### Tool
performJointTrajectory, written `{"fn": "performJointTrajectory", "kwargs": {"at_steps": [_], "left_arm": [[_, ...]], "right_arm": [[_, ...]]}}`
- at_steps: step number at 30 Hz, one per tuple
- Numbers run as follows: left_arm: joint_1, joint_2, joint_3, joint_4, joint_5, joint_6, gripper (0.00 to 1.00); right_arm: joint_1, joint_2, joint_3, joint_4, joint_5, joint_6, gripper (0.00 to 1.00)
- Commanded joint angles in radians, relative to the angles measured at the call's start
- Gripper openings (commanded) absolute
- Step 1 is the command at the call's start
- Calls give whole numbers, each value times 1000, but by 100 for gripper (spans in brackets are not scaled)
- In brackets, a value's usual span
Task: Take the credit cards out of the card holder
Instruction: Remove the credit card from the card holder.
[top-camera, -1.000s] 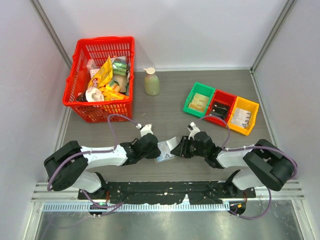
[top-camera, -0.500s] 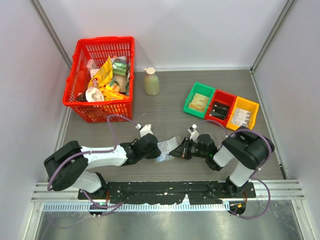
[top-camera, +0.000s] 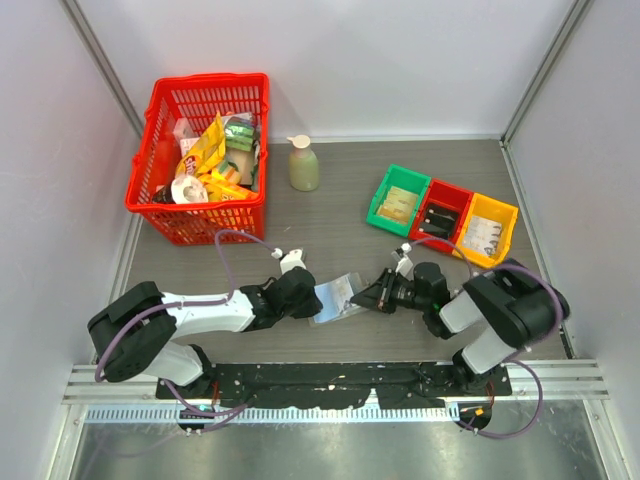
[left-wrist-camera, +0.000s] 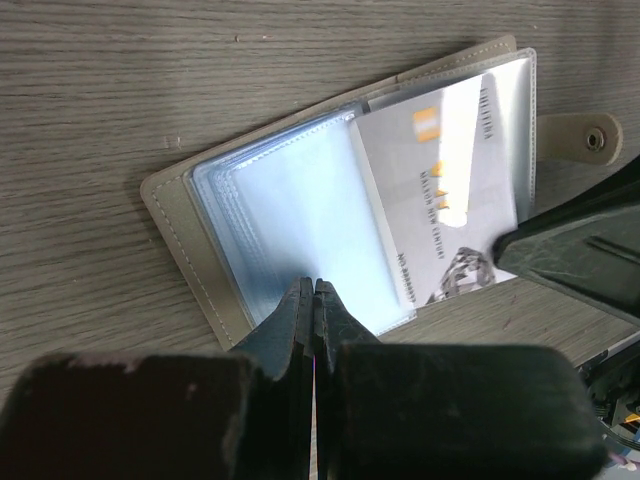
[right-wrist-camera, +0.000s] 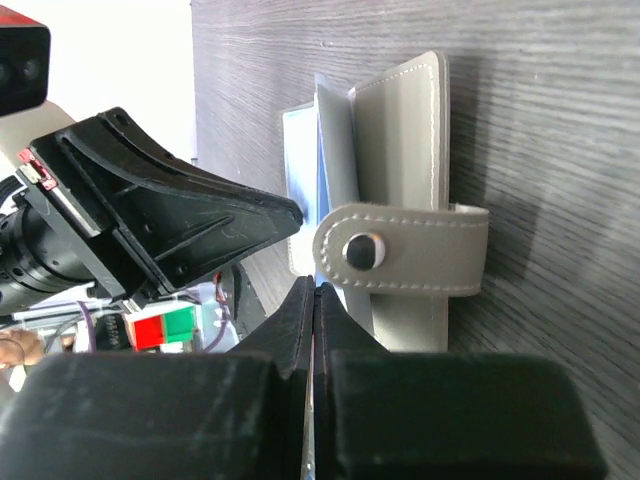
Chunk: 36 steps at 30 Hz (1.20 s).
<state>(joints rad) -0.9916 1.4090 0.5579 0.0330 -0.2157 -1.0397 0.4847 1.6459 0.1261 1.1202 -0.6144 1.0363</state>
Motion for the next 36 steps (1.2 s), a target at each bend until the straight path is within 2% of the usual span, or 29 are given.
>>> {"fn": "performJointTrajectory", "kwargs": {"at_steps": [1, 2, 3, 4, 6, 8, 11, 15, 18, 20, 22, 26, 33, 36], "left_arm": [[7, -19, -10, -30, -4, 15, 0], [7, -25, -9, -30, -5, 20, 0], [7, -31, -4, -30, -5, 26, 0], [8, -41, -1, -30, -7, 29, 0], [8, -62, 10, -30, -7, 46, 1], [10, -96, 29, -57, -5, 73, 8], [14, -156, 77, -102, -7, 139, 28], [36, -255, 169, -168, 30, 312, 65], [76, -303, 266, -226, 119, 462, 86], [97, -323, 331, -283, 198, 570, 96], [108, -321, 404, -338, 304, 682, 100], [114, -286, 549, -453, 458, 889, 100], [153, -164, 815, -666, 716, 1130, 100], [153, -75, 913, -751, 818, 1208, 96]], "right_arm": [[-18, -242, 76, -472, 63, -203, 1], [-18, -336, 114, -561, 114, -272, 1], [-17, -383, 131, -712, 131, -306, 1], [-18, -447, 167, -771, 168, -359, 1], [-21, -538, 220, -996, 209, -429, 1], [-21, -598, 271, -1113, 226, -481, 1], [-21, -672, 358, -1266, 226, -560, 1], [-21, -725, 502, -1477, 214, -689, 1], [-21, -745, 599, -1635, 191, -777, 1], [-21, -765, 671, -1703, 180, -835, 1], [-21, -782, 714, -1715, 122, -860, 1], [-18, -779, 820, -1771, 10, -924, 1], [-20, -756, 968, -1927, -90, -1130, 1], [-20, -750, 998, -1949, -151, -1173, 1]]}}
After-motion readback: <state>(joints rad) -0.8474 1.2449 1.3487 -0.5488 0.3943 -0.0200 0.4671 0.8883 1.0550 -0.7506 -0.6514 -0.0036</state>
